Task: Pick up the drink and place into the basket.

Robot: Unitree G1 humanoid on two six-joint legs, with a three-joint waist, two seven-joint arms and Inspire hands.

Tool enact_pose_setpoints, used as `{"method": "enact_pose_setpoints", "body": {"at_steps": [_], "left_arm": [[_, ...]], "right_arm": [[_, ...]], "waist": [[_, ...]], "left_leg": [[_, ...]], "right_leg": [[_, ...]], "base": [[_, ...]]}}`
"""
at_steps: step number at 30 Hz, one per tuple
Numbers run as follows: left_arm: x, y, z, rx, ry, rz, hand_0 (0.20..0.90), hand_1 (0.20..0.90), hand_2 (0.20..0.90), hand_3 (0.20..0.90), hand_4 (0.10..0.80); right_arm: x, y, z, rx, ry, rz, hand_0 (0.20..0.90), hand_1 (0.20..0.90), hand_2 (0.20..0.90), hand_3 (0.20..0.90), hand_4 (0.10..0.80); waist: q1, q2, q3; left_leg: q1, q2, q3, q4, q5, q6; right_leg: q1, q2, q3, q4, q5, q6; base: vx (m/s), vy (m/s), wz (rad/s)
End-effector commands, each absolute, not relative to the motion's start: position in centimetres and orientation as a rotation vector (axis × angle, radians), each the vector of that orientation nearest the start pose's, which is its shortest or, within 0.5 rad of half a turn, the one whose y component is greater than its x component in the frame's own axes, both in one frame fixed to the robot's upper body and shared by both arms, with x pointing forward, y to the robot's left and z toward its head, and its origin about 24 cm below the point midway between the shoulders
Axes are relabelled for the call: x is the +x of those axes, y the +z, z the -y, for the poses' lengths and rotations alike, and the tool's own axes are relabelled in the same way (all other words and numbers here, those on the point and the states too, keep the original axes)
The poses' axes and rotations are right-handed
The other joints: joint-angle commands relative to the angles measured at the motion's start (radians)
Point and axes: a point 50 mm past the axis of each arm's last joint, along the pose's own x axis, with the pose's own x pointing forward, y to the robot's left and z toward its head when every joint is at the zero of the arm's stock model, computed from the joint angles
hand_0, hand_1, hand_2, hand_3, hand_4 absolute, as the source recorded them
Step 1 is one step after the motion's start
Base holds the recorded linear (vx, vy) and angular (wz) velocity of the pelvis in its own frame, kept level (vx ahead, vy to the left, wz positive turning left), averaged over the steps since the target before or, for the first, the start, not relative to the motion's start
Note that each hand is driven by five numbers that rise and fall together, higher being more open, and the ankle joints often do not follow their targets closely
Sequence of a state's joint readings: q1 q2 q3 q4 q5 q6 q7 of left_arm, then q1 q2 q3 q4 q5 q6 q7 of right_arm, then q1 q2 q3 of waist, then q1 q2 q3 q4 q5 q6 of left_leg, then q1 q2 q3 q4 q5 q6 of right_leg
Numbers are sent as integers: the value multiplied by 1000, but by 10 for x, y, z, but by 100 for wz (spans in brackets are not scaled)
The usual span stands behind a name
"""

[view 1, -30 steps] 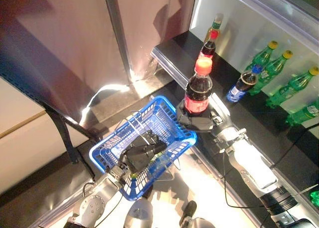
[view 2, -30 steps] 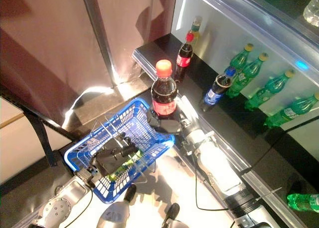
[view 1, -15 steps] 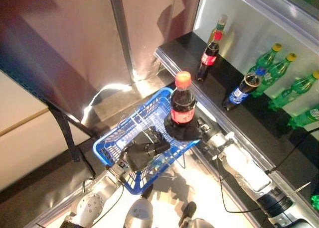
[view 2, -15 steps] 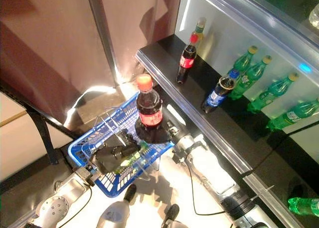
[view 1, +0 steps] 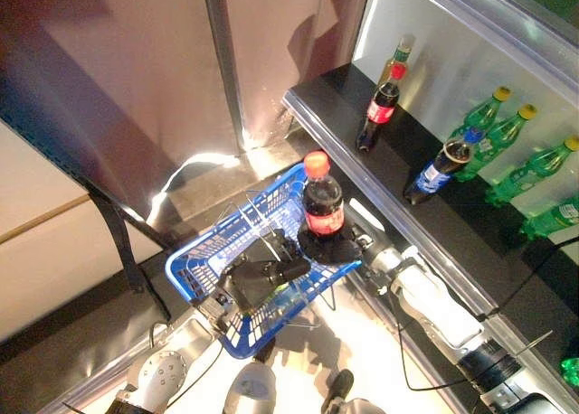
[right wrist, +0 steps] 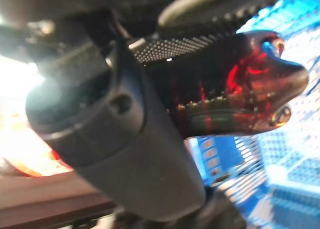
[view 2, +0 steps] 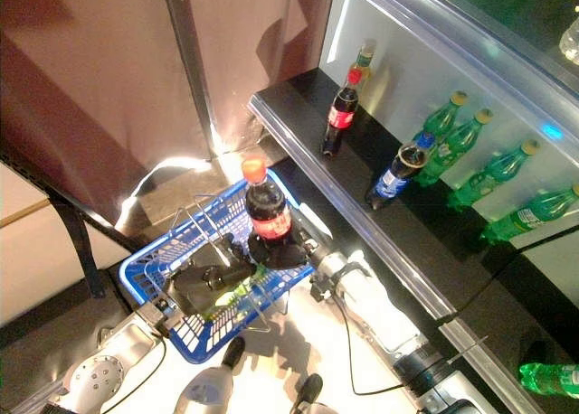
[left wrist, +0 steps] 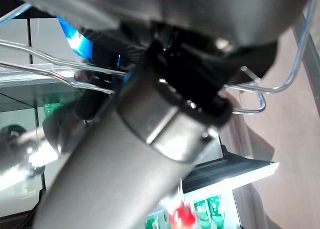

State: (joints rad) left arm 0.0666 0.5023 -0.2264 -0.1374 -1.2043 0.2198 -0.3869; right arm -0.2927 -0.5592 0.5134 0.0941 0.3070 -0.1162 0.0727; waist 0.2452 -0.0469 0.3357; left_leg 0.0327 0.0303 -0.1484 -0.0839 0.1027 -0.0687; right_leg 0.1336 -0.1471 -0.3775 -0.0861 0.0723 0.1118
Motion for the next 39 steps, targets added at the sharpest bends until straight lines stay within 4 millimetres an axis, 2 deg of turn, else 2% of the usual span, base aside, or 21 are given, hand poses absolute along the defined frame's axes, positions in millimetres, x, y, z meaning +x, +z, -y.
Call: {"method": "enact_pose_setpoints", "body": {"at_steps": [1, 8, 20, 32, 39], "left_arm": [[216, 166, -104, -787, -1262, 360, 300, 300, 300, 200, 100], [214, 176, -96, -758, -1343, 381, 300, 300, 300, 200, 100], [209, 183, -88, -732, -1427, 393, 300, 300, 300, 200, 100], [206, 187, -80, -691, -1500, 402, 300, 300, 300, 200, 100], [205, 192, -78, -667, -1541, 426, 300, 300, 300, 200, 100]], "right_arm": [[290, 113, 104, -339, 630, 339, 300, 300, 300, 200, 100], [305, 105, 107, -609, 580, 314, 300, 300, 300, 200, 100], [318, 102, 108, -760, 548, 267, 300, 300, 300, 200, 100], [324, 113, 98, -941, 582, 309, 300, 300, 300, 200, 100], [327, 122, 90, -1162, 601, 397, 300, 300, 300, 200, 100]], "waist": [[-2, -6, -250], [6, -11, -255], [17, -16, -251], [13, -17, -254], [16, -18, -257]], "left_leg": [[43, -39, 23, -3, -55, 2], [46, -43, 13, -3, -57, 2], [53, -45, -1, -3, -58, 2], [55, -45, 2, -3, -57, 2], [56, -47, 1, -3, -56, 3]], "right_leg": [[54, 35, -17, 12, -56, 3], [61, 36, -19, 11, -58, 2], [67, 37, -21, 16, -59, 1], [68, 38, -16, 16, -59, 3], [68, 38, -13, 16, -59, 3]], "base": [[0, 0, 0], [0, 0, 0], [1, -1, 1], [0, -2, 1], [0, 0, 0]]}}
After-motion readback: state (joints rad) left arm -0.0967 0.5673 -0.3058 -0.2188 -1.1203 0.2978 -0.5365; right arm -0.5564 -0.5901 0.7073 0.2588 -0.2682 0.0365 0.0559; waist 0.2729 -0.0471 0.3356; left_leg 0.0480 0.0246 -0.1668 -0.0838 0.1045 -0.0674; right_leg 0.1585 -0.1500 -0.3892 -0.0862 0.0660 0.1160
